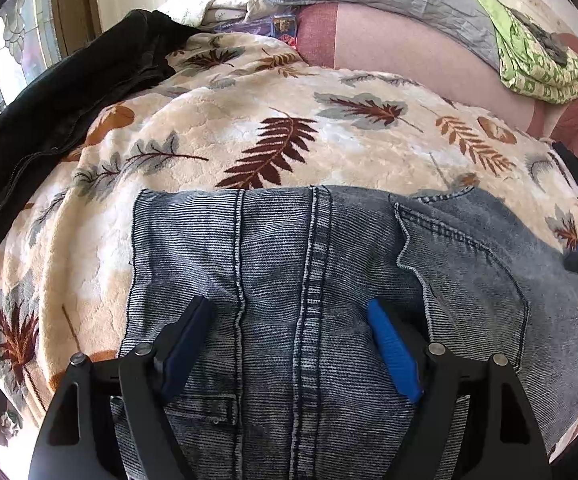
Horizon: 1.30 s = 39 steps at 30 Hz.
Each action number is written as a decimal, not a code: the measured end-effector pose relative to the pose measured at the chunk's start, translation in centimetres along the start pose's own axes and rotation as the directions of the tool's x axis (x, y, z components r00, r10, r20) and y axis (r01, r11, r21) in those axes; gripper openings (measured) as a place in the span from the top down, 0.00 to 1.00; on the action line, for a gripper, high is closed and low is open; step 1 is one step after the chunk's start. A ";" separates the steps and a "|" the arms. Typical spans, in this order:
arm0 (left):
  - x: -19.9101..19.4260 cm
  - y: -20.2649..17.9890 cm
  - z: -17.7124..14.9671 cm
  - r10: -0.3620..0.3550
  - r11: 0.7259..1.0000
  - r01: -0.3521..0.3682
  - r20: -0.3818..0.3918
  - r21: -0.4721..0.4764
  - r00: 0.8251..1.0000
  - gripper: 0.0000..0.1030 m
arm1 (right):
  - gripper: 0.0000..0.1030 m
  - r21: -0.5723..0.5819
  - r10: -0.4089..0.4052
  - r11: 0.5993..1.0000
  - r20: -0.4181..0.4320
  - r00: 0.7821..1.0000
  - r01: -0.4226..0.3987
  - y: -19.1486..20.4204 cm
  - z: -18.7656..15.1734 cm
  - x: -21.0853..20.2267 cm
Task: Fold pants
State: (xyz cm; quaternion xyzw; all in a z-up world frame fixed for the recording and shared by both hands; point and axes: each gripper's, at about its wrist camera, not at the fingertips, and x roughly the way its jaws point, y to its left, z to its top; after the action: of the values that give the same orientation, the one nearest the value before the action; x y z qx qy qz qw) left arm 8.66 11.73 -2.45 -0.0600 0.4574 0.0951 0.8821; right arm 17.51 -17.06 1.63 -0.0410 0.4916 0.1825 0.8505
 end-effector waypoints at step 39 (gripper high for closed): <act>-1.4 -28.7 -2.5 -0.299 0.898 0.332 -0.153 0.290 0.942 0.20 | 0.38 0.836 0.135 0.349 0.402 0.906 -0.423 -28.4 -25.2 -7.9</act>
State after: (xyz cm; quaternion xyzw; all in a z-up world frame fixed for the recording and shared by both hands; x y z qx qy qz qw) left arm 12.22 -16.89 -2.16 0.0016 0.4964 -0.1259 0.8589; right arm 3.20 -51.92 -7.66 0.5380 0.3921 0.0323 0.7455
